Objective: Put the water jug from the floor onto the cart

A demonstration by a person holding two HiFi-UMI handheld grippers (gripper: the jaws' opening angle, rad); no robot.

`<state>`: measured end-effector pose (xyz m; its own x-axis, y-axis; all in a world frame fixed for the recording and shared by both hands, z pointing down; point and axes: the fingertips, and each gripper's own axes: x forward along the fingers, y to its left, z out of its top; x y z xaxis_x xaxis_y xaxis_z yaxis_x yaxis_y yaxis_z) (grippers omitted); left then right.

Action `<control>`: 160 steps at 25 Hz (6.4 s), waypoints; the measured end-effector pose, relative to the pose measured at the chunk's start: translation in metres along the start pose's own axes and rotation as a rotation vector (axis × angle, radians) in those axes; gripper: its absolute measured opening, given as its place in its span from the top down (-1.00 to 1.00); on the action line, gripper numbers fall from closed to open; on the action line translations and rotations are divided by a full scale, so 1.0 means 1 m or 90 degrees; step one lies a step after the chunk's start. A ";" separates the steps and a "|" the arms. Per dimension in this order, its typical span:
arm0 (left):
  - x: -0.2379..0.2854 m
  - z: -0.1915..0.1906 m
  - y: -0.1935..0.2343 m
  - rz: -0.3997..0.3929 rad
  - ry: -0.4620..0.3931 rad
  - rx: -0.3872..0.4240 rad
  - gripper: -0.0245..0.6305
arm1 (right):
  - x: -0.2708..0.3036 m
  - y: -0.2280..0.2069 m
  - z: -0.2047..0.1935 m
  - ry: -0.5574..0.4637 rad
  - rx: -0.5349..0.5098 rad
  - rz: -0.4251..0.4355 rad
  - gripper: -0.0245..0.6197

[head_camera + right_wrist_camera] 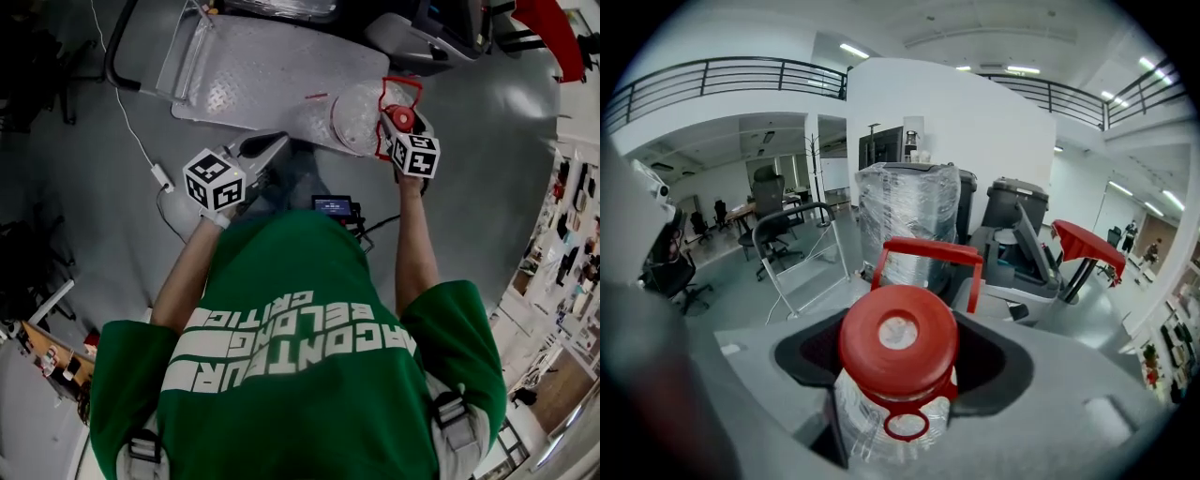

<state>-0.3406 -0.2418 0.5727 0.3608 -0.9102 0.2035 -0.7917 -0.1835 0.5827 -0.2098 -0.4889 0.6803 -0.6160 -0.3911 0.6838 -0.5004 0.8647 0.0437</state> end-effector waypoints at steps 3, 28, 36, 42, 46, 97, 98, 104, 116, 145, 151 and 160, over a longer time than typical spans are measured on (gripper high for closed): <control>0.007 0.006 0.011 0.021 0.001 -0.008 0.90 | 0.024 0.004 0.000 0.010 -0.009 0.024 -0.01; 0.064 0.031 0.055 0.166 0.018 -0.025 0.90 | 0.200 0.020 -0.046 0.176 -0.119 0.162 -0.01; 0.059 0.035 0.075 0.210 0.002 -0.054 0.90 | 0.246 0.037 -0.071 0.249 -0.170 0.189 -0.01; 0.054 0.039 0.082 0.237 -0.001 -0.059 0.90 | 0.271 0.045 -0.075 0.284 -0.188 0.189 -0.01; 0.045 0.040 0.088 0.258 -0.008 -0.072 0.90 | 0.286 0.054 -0.071 0.298 -0.204 0.193 -0.01; 0.044 0.051 0.069 0.082 -0.055 -0.008 0.90 | 0.112 0.032 0.033 0.043 -0.157 0.158 0.95; 0.041 0.046 0.067 0.076 -0.050 -0.011 0.90 | 0.101 0.035 0.033 0.032 -0.158 0.154 0.95; 0.031 0.025 0.059 0.044 -0.024 -0.014 0.90 | 0.044 0.043 0.045 -0.042 -0.128 0.119 0.95; 0.008 -0.010 0.028 -0.015 0.009 -0.006 0.90 | -0.066 0.080 0.025 -0.110 -0.078 0.063 0.95; 0.086 -0.022 -0.026 -0.063 0.059 0.038 0.90 | -0.114 0.043 0.008 -0.152 -0.063 0.072 0.95; 0.126 -0.028 -0.045 -0.078 0.072 0.046 0.90 | -0.123 0.015 0.001 -0.160 -0.061 0.071 0.94; 0.172 -0.041 -0.084 -0.117 0.096 0.054 0.90 | -0.146 -0.027 -0.025 -0.164 -0.018 0.040 0.94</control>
<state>-0.1915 -0.3679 0.5908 0.5673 -0.7940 0.2187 -0.7417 -0.3772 0.5546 -0.0910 -0.4473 0.5973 -0.7821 -0.4003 0.4776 -0.4407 0.8972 0.0303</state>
